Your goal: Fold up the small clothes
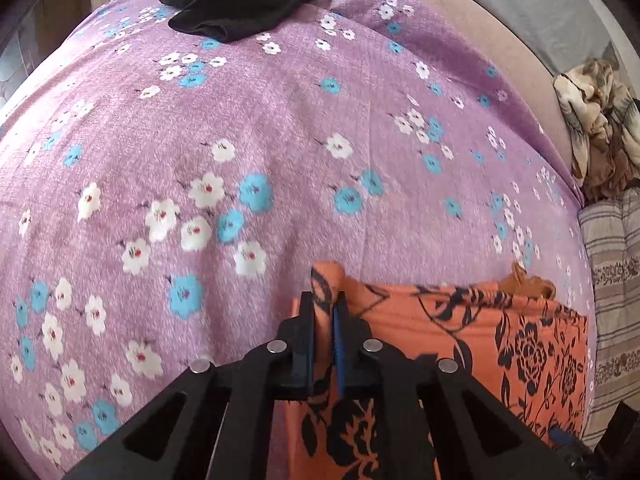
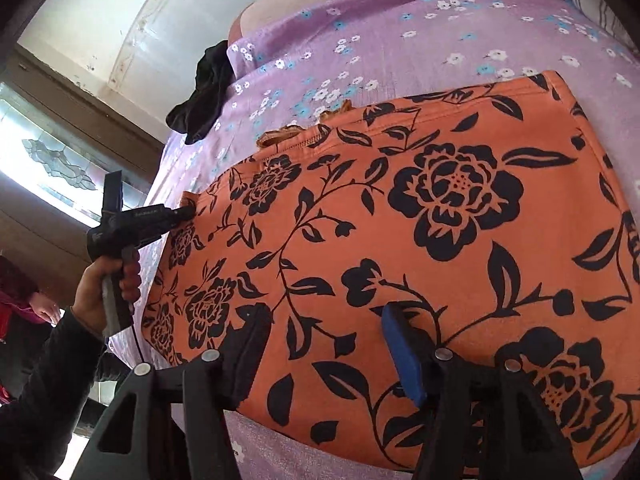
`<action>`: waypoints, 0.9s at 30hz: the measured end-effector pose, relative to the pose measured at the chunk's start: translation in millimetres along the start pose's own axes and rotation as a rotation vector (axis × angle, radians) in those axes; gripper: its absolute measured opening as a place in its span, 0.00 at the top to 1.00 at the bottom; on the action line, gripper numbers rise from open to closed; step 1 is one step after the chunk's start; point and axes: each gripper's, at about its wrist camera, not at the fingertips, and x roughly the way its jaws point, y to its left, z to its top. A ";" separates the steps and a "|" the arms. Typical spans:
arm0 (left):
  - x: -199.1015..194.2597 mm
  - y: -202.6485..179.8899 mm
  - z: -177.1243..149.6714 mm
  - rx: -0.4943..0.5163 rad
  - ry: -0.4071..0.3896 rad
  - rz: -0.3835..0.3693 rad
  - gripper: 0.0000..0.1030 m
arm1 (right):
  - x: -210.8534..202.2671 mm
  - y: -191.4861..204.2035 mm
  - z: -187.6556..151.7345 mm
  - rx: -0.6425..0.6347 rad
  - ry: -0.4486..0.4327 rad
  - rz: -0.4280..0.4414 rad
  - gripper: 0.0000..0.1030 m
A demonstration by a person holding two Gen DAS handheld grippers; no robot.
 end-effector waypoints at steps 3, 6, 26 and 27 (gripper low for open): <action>3.1 7.8 6.2 -0.021 0.006 0.004 0.90 | -1.2 -6.9 -1.8 0.024 -0.001 0.018 0.40; -15.0 9.4 -4.6 0.022 -0.052 0.029 0.79 | -2.3 -10.1 -2.0 0.041 -0.002 0.027 0.40; -89.8 34.7 -177.3 0.108 0.036 -0.089 0.89 | -12.6 -24.7 -2.8 0.080 -0.005 0.098 0.40; -90.0 35.0 -175.2 0.121 0.042 -0.084 0.89 | -12.4 -25.5 -2.6 0.081 -0.004 0.103 0.40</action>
